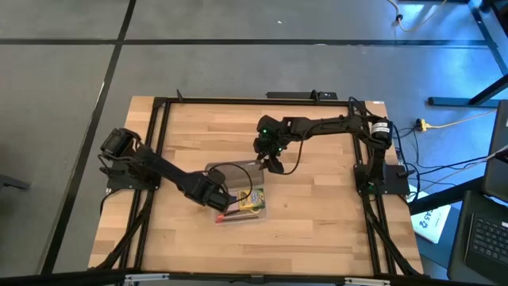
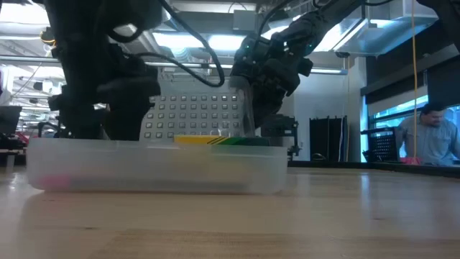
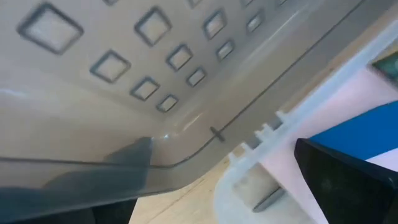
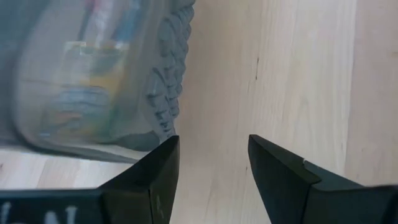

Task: Pack school essentials
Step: Close the black supply box

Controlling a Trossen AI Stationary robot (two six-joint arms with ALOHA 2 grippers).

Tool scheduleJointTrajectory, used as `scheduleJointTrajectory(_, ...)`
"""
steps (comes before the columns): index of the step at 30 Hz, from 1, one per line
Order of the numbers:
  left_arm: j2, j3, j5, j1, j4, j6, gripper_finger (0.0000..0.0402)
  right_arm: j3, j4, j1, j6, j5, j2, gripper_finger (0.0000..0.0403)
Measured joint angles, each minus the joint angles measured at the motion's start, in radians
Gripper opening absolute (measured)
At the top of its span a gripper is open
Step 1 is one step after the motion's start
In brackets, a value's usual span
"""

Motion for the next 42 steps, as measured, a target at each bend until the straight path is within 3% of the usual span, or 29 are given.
scheduleJointTrajectory(22,-0.020,0.085,-0.085,-0.123,-0.080,0.076,0.0394,0.000,0.042,-0.001,-0.003,0.005,0.000,0.0193)
scheduleJointTrajectory(29,-0.020,0.085,-0.118,-0.129,-0.117,0.073,0.0394,0.000,0.043,0.011,0.003,-0.084,0.000,0.0193)
scheduleJointTrajectory(42,-0.071,0.085,-0.077,-0.162,-0.128,0.073,0.0394,0.001,0.045,0.070,0.002,-0.071,0.000,0.0193)
